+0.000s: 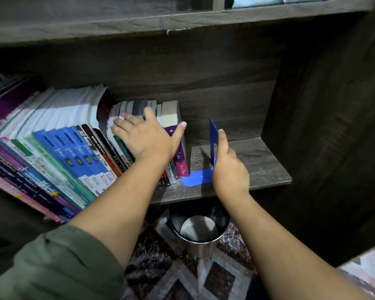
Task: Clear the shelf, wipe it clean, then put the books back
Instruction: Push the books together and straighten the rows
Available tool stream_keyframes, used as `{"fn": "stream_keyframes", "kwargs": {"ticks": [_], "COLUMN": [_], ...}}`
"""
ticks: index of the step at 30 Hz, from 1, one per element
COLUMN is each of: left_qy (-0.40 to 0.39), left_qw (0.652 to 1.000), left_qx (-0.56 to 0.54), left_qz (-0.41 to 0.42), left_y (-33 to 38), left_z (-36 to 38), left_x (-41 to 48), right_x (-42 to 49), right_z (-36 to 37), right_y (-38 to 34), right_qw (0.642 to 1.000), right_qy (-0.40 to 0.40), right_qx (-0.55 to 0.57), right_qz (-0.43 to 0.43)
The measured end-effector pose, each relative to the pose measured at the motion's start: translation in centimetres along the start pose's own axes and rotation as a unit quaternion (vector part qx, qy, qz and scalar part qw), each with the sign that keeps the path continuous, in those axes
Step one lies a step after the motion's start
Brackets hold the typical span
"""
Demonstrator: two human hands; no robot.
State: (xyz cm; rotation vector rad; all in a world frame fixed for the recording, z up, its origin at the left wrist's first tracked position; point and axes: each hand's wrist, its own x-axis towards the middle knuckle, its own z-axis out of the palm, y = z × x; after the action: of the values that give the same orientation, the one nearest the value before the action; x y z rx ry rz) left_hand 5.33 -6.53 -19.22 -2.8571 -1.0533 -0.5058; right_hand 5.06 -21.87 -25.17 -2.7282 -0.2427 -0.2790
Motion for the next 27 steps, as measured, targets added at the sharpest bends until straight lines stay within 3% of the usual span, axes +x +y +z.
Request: {"fn": "stream_keyframes", "kwargs": {"ticks": [4,15,23,27], "left_qy": [0.005,-0.090,0.004,0.009], "left_qw": [1.000,0.995,1.000,0.999], "left_qx": [0.005,-0.019,-0.012,-0.029], "left_qz": [-0.013,-0.037,-0.018,-0.029], "left_y": [0.6,2.0,3.1,3.3], "left_z": [-0.7,-2.8,-1.8,-1.9], "left_x": [0.1,1.5,1.2,1.8], "right_x": [0.3,-0.6,0.9,1.2], "right_z": [0.0,-1.2,-0.9,0.3], "right_y": [-0.2,-0.2,-0.3,-2.6], "right_qw": [1.000,0.999,0.986,0.982], "right_qy": [-0.012,-0.026,-0.025,-0.044], "right_qx": [0.020,0.034,0.132,0.169], "right_qz": [0.019,0.021,0.097,0.064]}}
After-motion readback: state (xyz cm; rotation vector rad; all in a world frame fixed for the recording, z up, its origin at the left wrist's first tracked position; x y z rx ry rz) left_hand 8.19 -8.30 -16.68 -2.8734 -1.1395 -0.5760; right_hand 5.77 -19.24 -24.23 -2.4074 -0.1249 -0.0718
